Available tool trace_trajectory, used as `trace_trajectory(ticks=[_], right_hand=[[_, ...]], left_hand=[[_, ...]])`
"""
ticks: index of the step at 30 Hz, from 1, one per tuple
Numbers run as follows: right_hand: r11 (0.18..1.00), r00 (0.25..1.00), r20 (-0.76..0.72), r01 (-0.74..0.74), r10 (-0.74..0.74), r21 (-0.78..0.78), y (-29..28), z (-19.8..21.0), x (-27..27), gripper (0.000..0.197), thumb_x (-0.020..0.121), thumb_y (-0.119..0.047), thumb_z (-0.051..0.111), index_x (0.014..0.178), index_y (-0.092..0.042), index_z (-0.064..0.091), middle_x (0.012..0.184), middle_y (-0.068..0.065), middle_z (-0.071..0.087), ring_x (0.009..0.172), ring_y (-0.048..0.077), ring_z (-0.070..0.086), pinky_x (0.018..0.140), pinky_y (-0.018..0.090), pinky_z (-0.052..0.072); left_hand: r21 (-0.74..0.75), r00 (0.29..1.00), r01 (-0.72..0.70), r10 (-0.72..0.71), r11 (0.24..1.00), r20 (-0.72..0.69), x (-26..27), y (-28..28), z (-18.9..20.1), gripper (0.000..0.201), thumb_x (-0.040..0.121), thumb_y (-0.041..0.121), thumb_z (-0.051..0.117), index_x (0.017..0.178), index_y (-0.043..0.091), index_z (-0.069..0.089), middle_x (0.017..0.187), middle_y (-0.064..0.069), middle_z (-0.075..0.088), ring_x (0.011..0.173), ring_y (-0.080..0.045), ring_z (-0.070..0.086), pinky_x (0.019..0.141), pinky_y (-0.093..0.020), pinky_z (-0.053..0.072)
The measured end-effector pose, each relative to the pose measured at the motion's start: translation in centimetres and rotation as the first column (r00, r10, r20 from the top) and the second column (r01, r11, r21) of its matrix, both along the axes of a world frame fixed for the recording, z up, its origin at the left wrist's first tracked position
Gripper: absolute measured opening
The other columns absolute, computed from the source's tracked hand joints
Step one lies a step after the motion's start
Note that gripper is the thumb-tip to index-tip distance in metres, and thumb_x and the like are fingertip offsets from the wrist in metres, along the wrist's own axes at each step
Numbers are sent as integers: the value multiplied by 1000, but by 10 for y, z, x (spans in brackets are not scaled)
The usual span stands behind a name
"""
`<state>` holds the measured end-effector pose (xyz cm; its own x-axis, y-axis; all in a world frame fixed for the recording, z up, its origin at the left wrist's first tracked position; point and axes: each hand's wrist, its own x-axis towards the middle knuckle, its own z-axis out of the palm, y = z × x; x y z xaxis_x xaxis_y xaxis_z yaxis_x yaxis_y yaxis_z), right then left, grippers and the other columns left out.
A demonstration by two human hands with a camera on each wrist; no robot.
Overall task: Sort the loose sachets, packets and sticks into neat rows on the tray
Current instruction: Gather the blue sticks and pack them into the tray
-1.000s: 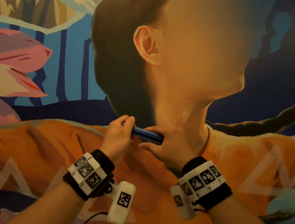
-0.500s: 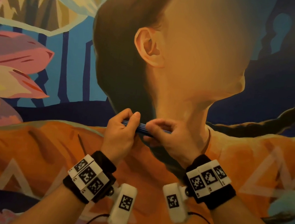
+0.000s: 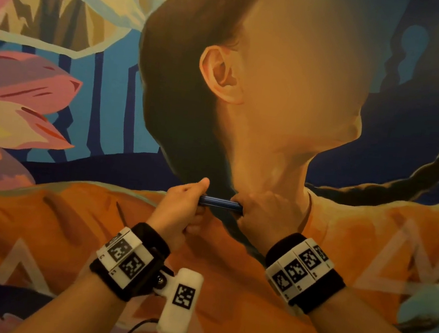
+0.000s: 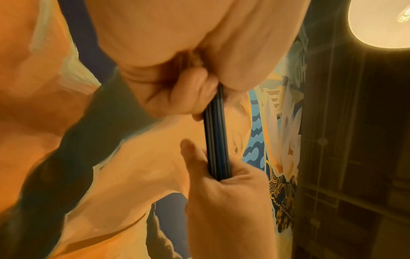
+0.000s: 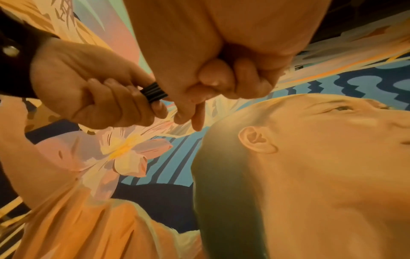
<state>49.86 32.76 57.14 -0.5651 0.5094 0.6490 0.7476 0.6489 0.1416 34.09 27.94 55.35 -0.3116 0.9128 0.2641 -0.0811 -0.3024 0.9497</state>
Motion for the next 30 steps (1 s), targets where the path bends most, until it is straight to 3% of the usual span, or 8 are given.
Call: trace_trajectory(ticks=[5,10,17,20,22,24,26,30], right_hand=[[863,800,-469,-485,375,-138,9,-11,-5,29,77,-41,80,101,-25,74,83,-18,66,78,1,64,73,13,51],[982,991,-120,-80,60,-170,20,-16,-10,20,88,-44,64,97,-27,69,77,-7,60,77,16,60,74,38,54],[924,992,18,125,-127,-362,17,-45,-13,33,91,-47,55,106,-19,63,99,5,63,93,27,62,78,39,53],[889,988,32,148,-149,-434,13,-68,-11,26,94,-39,54,109,-19,58,99,6,56,95,31,60,72,36,43],[849,990,-4,122,-144,-515,13,-86,-9,20,95,-35,54,108,-19,56,94,5,51,87,30,56,70,34,41],[782,986,-83,60,-141,-621,15,-111,-9,13,94,-30,57,102,-21,58,87,2,51,74,22,54,62,29,41],[708,978,-141,11,-155,-706,18,-142,-10,11,91,-26,61,97,-17,65,86,3,61,70,19,58,56,27,42],[589,975,-154,-29,-163,-807,21,-212,-15,8,88,-20,58,91,-22,66,82,3,64,75,25,63,64,30,47]], left_hand=[[172,997,-81,77,982,28,7,3,-4,25,104,25,49,85,9,54,67,-7,52,43,-8,50,39,-17,37],[185,991,-70,90,980,-103,7,8,-12,27,102,24,52,79,9,53,68,-10,48,42,-8,44,40,-19,34],[253,917,-209,280,944,-285,-1,23,-45,30,98,23,56,69,15,56,60,-6,48,55,-22,45,52,-32,35],[184,951,-211,245,960,-187,0,24,-69,38,97,24,60,60,22,51,51,4,43,45,-14,39,48,-29,31],[123,980,-144,159,982,-121,4,20,-89,31,91,43,66,78,16,58,62,-1,53,49,-15,49,48,-29,40],[-2,994,-30,29,1000,-104,7,19,-118,51,78,57,65,101,11,61,88,-5,70,75,-18,69,69,-28,54],[-84,993,115,-115,990,-3,13,22,-150,45,84,46,66,112,11,61,109,-7,72,101,-19,70,91,-32,54],[-132,956,156,-116,979,269,26,28,-214,20,100,10,50,118,9,58,107,-8,73,97,-17,69,88,-27,55]])
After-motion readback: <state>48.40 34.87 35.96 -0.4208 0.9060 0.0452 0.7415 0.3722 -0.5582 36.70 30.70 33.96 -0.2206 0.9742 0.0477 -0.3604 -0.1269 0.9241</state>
